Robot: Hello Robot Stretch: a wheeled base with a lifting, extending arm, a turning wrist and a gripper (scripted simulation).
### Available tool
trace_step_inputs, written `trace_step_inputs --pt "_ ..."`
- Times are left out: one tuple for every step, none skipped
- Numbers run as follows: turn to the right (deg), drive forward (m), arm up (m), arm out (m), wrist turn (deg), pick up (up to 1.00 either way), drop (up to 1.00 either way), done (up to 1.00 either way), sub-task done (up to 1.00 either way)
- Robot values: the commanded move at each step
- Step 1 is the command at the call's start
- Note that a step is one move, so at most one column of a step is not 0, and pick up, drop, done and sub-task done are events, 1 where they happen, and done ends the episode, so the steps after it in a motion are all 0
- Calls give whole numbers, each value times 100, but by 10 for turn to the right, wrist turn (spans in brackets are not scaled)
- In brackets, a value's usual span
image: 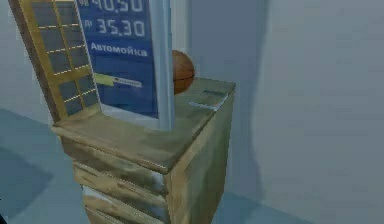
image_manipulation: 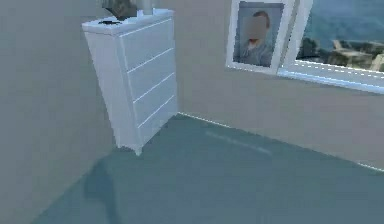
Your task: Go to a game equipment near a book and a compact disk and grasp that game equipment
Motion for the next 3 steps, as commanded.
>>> trace_step_inputs --pt "210 0 0 0 0 0 0 0 0" --pt "0 75 0 0 0 0 0 0 0" --pt "-450 0 0 0 0 0 0 0 0"
